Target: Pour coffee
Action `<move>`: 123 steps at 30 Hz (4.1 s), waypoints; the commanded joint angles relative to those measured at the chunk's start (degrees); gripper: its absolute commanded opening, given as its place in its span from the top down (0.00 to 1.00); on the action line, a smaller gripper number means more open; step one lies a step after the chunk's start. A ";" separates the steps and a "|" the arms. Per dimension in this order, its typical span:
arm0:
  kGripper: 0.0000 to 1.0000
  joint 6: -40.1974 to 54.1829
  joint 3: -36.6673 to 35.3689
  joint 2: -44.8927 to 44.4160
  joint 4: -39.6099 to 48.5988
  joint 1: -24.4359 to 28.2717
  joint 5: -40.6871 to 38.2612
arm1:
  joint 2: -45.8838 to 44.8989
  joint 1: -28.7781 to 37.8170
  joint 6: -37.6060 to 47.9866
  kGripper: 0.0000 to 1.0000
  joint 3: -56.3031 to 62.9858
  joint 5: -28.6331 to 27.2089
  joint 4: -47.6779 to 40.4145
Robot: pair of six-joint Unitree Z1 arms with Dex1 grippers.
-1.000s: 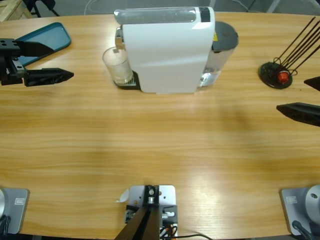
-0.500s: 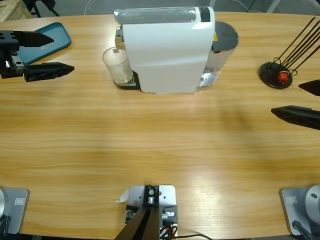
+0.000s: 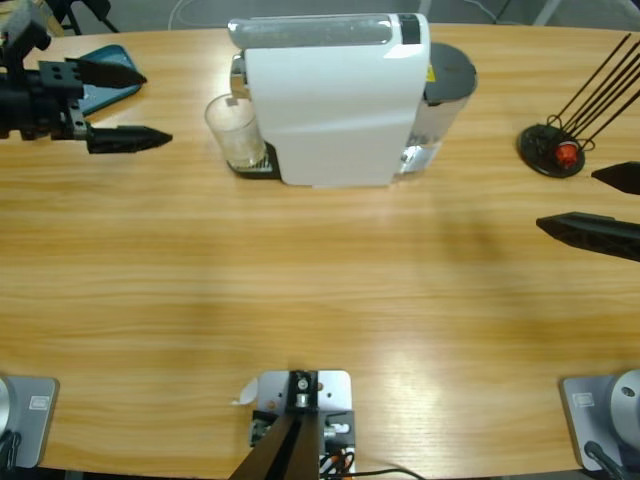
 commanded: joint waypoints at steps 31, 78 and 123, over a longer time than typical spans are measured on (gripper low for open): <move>0.03 7.29 -13.30 24.97 -1.15 -4.77 -7.78 | 6.27 -0.87 0.86 0.00 -0.16 -0.07 -0.18; 1.00 -12.92 -9.26 8.82 -2.27 14.59 14.40 | 2.65 -1.31 1.55 0.00 1.07 -1.16 -0.53; 1.00 -25.05 -16.14 32.60 -20.48 22.78 31.59 | 6.96 -1.66 1.57 0.00 -0.52 -1.07 0.29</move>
